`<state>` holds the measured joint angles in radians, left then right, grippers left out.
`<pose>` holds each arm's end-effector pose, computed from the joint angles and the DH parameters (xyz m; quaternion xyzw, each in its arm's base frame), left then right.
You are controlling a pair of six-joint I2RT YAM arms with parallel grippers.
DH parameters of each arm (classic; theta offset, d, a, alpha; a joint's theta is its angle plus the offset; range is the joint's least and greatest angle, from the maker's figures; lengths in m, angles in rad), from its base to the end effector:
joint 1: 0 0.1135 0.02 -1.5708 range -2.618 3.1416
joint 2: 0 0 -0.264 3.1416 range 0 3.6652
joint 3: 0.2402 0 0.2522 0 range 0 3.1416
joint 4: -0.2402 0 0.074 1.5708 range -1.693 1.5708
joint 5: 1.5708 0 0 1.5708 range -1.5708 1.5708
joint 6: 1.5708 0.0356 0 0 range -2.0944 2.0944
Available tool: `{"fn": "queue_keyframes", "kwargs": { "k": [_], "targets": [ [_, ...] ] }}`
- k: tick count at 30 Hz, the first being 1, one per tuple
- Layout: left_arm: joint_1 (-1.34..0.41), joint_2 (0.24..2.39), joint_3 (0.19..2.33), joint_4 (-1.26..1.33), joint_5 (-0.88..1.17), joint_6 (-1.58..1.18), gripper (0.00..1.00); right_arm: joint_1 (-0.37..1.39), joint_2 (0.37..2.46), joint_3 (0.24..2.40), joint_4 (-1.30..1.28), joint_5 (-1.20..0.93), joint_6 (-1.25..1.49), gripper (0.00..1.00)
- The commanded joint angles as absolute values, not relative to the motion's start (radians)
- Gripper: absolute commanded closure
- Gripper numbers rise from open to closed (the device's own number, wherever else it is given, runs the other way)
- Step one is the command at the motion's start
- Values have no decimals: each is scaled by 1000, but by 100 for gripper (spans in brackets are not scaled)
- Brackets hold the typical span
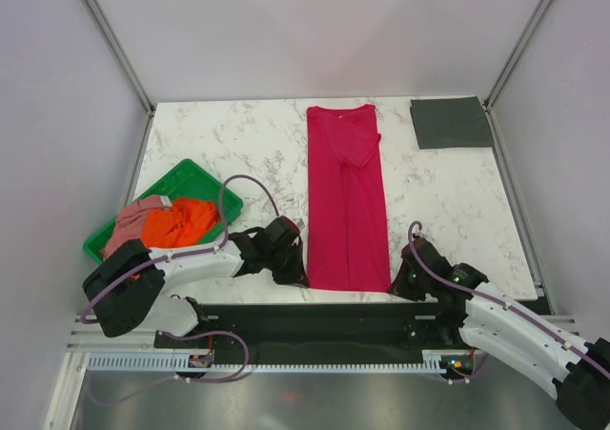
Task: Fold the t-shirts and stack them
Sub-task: Fold the tshirt
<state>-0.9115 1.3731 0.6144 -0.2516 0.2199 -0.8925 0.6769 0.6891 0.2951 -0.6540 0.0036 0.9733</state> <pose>0.1439 -0.1984 0.1553 0.0394 0.9549 -0.2811 0.0877 0.0938 0.0752 0.1478 0.1431 0.9554 0.1887 0.1766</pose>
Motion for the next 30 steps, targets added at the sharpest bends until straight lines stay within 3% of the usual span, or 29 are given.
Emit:
{"fn": "queue_keyframes", "kwargs": {
  "k": [1,13,14,16,18,24,26,30],
  "targets": [
    [-916,1362,630,-250,202,-916,98,676,680,307,-653,2,968,100],
    [-925,1368,635,-253,209,-916,98,676,655,298,-653,2,971,100],
    [-925,1364,631,-274,219,-923,35,676,653,298,-653,3,971,100],
    [-928,1345,624,-273,224,-927,32,676,652,295,-653,2,973,100],
    [-931,1335,618,-275,233,-923,21,675,646,291,-653,2,973,100],
    [-934,1324,603,-273,219,-927,33,676,629,278,-652,3,982,100],
    [-934,1345,607,-272,209,-936,44,676,623,275,-652,2,982,100],
    [-934,1393,626,-272,204,-937,44,676,618,272,-652,2,983,100]
  ]
}}
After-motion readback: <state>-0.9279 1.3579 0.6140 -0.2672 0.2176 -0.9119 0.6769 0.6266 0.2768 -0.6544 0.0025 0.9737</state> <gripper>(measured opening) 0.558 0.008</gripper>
